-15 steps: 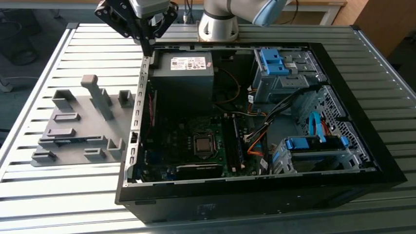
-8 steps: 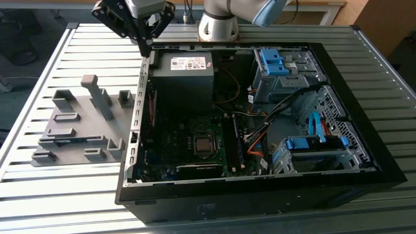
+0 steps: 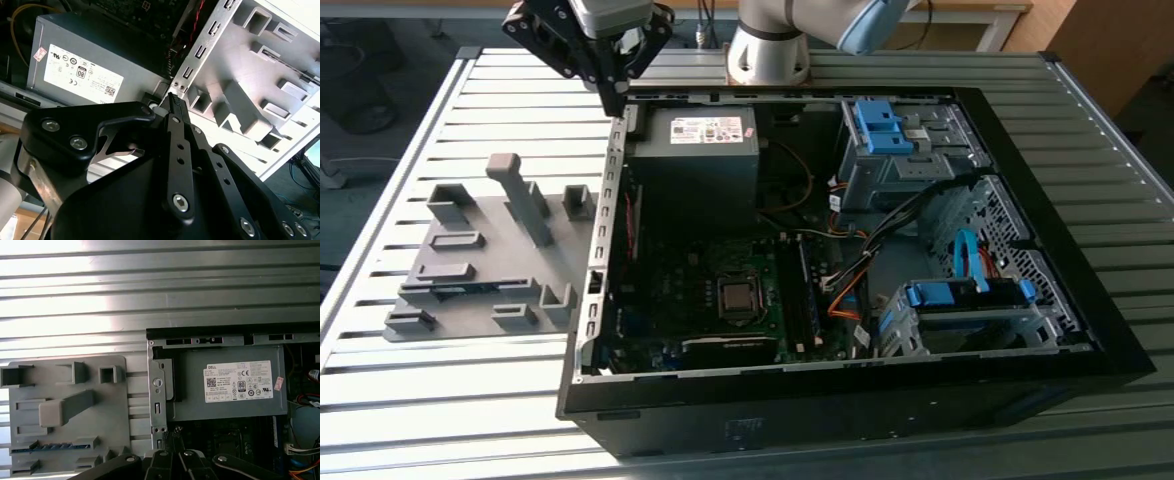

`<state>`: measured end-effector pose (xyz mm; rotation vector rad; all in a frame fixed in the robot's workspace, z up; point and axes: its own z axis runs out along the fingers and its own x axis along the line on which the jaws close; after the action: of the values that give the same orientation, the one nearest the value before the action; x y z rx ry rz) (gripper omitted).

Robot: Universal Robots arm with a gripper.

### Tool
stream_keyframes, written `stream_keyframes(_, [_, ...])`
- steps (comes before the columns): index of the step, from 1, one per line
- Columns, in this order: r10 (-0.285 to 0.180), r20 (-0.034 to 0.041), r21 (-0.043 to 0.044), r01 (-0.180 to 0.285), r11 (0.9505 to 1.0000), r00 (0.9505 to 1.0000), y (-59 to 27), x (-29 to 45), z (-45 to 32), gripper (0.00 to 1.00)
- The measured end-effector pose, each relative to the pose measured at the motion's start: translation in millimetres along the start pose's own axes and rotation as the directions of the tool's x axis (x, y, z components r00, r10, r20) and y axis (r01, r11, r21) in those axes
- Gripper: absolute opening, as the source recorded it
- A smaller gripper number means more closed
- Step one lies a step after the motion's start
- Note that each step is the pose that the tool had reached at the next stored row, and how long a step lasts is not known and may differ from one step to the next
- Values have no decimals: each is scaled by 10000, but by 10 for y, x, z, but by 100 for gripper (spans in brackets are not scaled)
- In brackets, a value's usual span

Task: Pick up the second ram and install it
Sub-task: 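Reach for the second ram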

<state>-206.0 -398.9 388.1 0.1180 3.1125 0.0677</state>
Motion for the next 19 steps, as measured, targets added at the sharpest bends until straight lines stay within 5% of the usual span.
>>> stream_keyframes(19, [0,0,0,0,10000,10000,-6,67,7,11])
